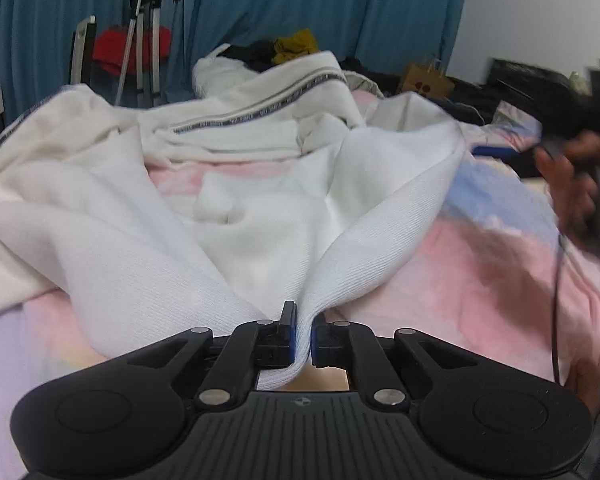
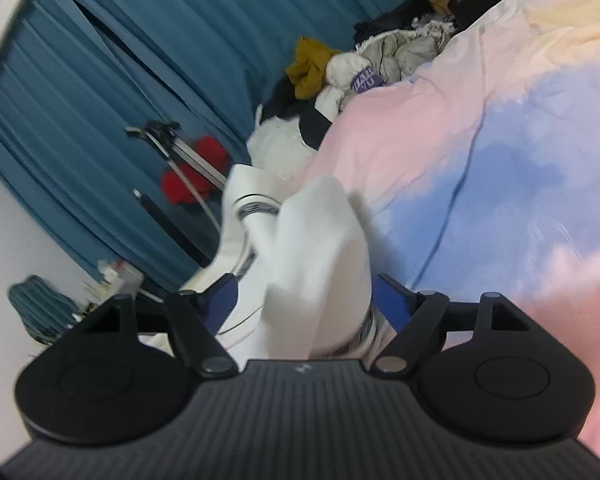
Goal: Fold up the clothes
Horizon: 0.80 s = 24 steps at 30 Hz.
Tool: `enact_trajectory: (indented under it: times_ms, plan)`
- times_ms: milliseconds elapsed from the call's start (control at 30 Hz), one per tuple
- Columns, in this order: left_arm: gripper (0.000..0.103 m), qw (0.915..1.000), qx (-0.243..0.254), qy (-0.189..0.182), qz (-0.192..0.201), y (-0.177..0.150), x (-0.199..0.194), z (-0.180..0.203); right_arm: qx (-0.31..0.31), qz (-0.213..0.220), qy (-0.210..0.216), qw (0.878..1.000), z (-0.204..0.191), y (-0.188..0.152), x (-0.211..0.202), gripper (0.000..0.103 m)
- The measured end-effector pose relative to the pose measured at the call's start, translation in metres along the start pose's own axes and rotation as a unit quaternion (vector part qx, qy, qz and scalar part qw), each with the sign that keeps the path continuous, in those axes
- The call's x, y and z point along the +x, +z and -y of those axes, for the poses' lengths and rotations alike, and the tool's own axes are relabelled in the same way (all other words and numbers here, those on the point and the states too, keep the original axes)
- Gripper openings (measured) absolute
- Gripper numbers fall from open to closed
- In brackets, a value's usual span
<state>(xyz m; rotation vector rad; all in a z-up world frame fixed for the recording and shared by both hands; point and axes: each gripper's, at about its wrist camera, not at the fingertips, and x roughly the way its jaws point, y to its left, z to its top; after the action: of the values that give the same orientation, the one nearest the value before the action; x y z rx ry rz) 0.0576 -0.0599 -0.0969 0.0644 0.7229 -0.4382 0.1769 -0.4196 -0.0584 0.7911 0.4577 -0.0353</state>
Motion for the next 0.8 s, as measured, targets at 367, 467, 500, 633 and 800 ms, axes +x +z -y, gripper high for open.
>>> enact_trajectory:
  times_ms: [367, 467, 500, 633, 800]
  plan:
    - [0.007, 0.9993, -0.008, -0.029, -0.023, -0.006, 0.034, -0.005, -0.047, -0.039, -0.002, 0.998, 0.012, 0.056, 0.117, 0.067]
    - [0.007, 0.9992, -0.006, -0.035, -0.017, -0.007, 0.042, -0.003, -0.048, -0.053, -0.016, 0.997, 0.022, 0.055, 0.141, 0.03]
    - [0.007, 0.9992, -0.007, -0.038, -0.013, -0.006, 0.043, -0.003, -0.056, -0.054, -0.032, 0.996, 0.023, 0.055, 0.145, 0.018]
    - [0.007, 0.9986, -0.008, -0.052, 0.008, 0.002, 0.047, -0.001, -0.069, -0.014, -0.056, 0.996, 0.027, 0.069, 0.134, 0.006]
    - [0.007, 0.9944, -0.012, -0.089, 0.057, 0.012, 0.04, 0.001, -0.052, 0.137, -0.036, 0.989, 0.026, 0.093, 0.065, 0.006]
